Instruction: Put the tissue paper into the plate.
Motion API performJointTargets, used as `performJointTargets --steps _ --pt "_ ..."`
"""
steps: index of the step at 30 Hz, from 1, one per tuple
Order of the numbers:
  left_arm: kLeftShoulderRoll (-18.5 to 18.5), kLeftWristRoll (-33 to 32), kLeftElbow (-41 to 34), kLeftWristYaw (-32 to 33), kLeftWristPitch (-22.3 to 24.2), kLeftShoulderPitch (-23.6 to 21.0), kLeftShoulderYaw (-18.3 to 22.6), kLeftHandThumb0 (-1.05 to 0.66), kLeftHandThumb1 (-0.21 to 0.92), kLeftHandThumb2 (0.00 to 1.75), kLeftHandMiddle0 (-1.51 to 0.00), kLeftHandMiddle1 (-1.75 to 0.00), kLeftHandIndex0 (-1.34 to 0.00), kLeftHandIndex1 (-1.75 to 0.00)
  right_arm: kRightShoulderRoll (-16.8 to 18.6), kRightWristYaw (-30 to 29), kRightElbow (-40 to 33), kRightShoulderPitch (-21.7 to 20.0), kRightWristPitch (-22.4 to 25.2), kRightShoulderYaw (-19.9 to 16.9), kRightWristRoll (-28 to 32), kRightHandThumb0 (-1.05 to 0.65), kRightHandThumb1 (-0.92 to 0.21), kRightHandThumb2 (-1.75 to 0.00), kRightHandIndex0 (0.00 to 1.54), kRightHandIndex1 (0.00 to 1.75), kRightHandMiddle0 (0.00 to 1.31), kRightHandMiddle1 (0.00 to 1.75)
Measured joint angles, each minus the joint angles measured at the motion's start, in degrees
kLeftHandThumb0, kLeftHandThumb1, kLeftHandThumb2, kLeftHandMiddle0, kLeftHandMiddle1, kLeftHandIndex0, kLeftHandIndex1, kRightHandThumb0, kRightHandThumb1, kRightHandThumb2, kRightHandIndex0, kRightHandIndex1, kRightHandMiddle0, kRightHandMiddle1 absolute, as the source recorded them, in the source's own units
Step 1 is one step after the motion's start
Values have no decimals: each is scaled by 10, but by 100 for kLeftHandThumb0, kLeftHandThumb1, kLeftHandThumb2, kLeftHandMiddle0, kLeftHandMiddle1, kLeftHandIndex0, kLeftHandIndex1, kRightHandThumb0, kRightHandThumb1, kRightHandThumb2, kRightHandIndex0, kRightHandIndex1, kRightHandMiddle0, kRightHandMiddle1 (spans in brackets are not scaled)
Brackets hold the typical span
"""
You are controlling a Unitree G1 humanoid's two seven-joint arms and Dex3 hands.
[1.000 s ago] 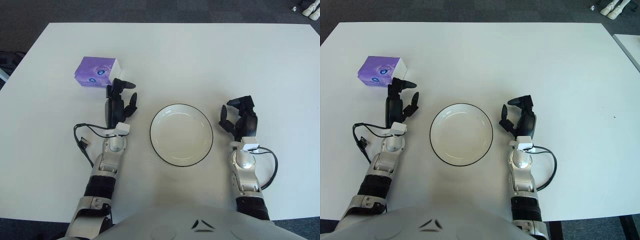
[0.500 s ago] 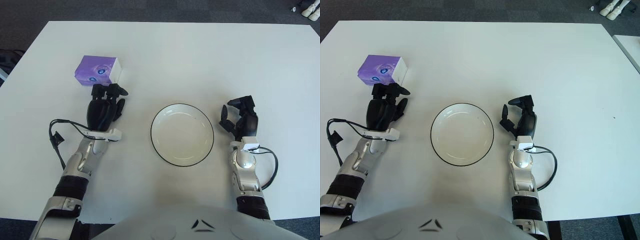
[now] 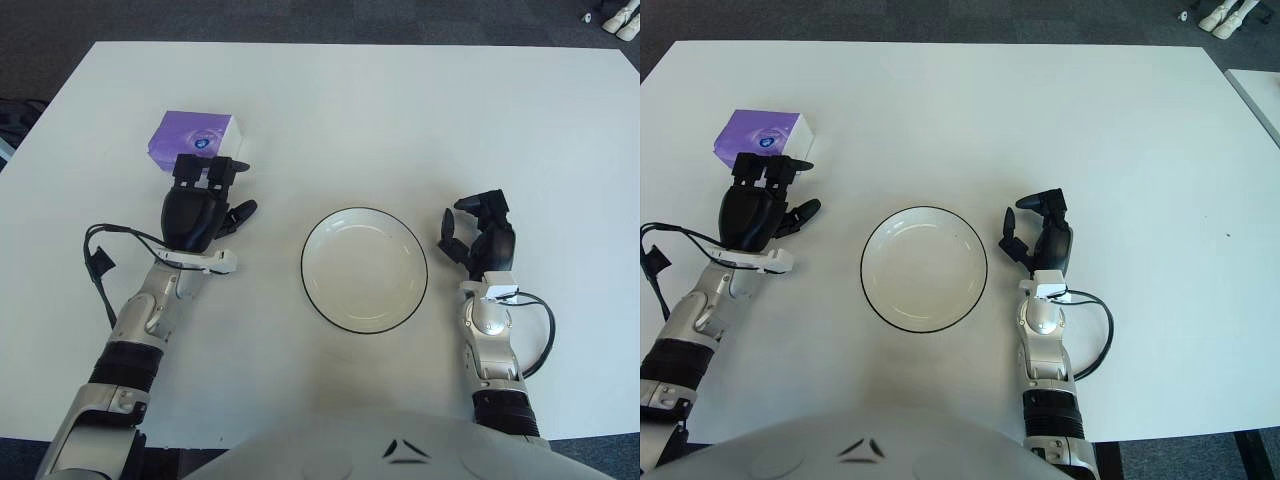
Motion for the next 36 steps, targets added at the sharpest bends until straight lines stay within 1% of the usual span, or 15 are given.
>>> performJointTargets --steps 2,5,7,8,10,12,16,21,29,30,32,36 --pt "10 -1 -6 -1 1 -2 2 -105 88 56 0 -67 0 -51 0 0 1 -2 0 0 0 -39 -61 -96 53 134 38 175" --pt "25 -4 -24 -12 7 -3 10 -105 91 54 0 -42 0 -28 0 0 3 -4 0 -1 1 -39 -61 -96 53 134 38 175" --pt "35 -5 -40 -25 14 -4 15 -105 91 53 0 -32 0 -19 0 0 3 -4 0 -2 1 -39 -61 -96 53 134 38 175" --pt "40 -5 -46 -32 17 -7 17 -105 92 53 0 -29 0 -17 -1 0 3 -4 0 -2 1 -39 -61 -96 53 134 38 175" --pt "50 -7 -57 -44 23 -17 20 -105 92 54 0 -19 0 -9 -1 0 4 -5 0 -2 1 -40 -61 -96 53 134 38 175" --pt "60 -10 -60 -55 24 -30 23 -105 92 55 0 -14 0 -5 -1 -1 5 -6 0 -2 1 -40 -60 -96 53 134 39 175" --pt "76 -13 -61 -71 25 -57 25 -105 92 56 0 -8 0 -1 -1 -1 6 -7 0 -2 1 -40 -60 -97 53 134 39 175" --pt "94 -13 -59 -85 24 -75 25 -105 91 56 0 -3 0 0 -1 -2 7 -9 0 -2 1 -40 -60 -96 53 134 38 175" --pt "126 -11 -33 -97 19 -94 23 -105 85 54 0 0 0 0 0 -3 8 -9 0 -3 1 -39 -61 -95 52 133 38 175" --pt "128 -12 -30 -98 18 -96 23 -105 85 54 0 0 0 0 0 -3 8 -9 0 -3 1 -39 -61 -95 52 133 38 175" --pt "131 -14 -22 -106 15 -103 22 -105 80 57 0 0 0 0 -1 -4 8 -10 0 -4 1 -39 -62 -95 52 133 38 175" --pt "132 -26 -8 -128 11 -117 16 -105 77 60 0 0 0 0 -1 -4 8 -10 0 -4 2 -39 -62 -94 51 133 37 175"
